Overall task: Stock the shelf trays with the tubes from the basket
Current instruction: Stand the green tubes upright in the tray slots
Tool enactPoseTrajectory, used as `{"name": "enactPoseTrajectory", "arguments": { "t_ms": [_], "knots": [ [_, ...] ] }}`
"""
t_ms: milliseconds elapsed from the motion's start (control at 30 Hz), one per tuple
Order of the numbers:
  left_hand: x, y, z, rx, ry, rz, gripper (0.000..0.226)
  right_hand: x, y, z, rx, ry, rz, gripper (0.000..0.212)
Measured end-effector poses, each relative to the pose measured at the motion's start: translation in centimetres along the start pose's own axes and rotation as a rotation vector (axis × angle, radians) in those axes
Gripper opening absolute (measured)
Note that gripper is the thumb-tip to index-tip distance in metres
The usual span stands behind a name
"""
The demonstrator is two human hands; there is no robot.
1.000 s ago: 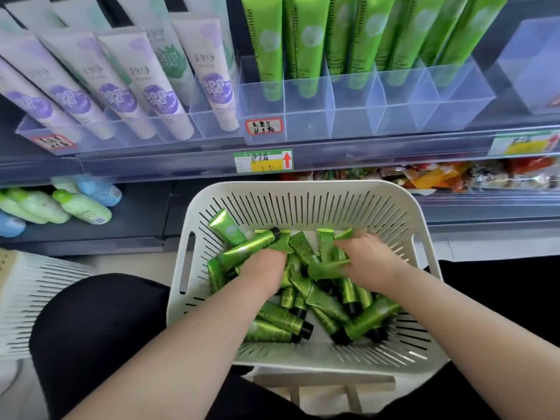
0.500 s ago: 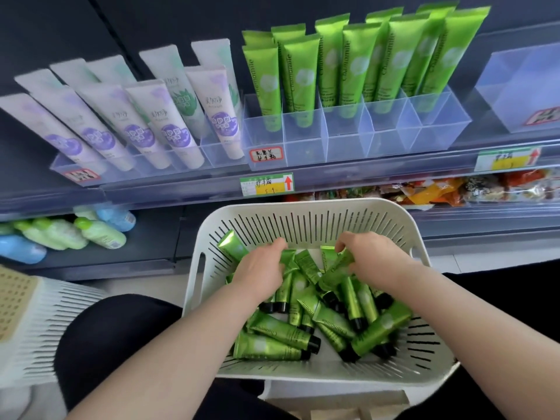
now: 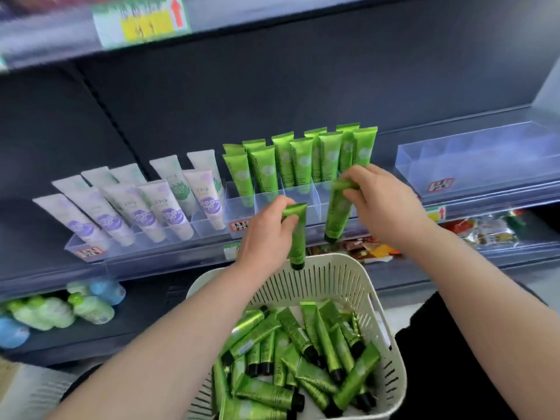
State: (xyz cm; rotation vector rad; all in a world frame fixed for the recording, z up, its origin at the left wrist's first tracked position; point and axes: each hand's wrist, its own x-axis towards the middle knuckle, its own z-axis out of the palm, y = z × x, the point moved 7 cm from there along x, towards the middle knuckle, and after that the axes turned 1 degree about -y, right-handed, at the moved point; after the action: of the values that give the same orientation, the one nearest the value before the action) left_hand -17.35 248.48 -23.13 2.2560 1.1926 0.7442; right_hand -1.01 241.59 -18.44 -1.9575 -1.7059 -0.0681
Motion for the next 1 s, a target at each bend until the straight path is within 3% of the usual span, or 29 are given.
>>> {"name": "enactPoseTrajectory", "arguments": {
  "t_ms": [267, 600, 733, 1000],
  "knots": [
    [5.9, 6.9, -3.2, -0.056, 0.179, 0.064, 0.021, 4.8, 3.2, -6.8, -0.071, 0.294, 0.012, 0.021],
    [11.3, 10.5, -1.4, -0.051, 0.204, 0.11, 0.016, 7.0, 7.7, -1.0, -0.196, -0.033, 0.064, 0.028],
    [13.4, 11.3, 0.7, -0.028, 0.161, 0.116, 0.018, 7.0, 8.5, -1.2, -0.189, -0.042, 0.059, 0.027],
    [16.2, 12.6, 3.5, 0.099, 0.071, 0.149, 0.019, 6.5, 8.7, -3.6, -0.156, 0.1, 0.015, 0.024]
  ]
}}
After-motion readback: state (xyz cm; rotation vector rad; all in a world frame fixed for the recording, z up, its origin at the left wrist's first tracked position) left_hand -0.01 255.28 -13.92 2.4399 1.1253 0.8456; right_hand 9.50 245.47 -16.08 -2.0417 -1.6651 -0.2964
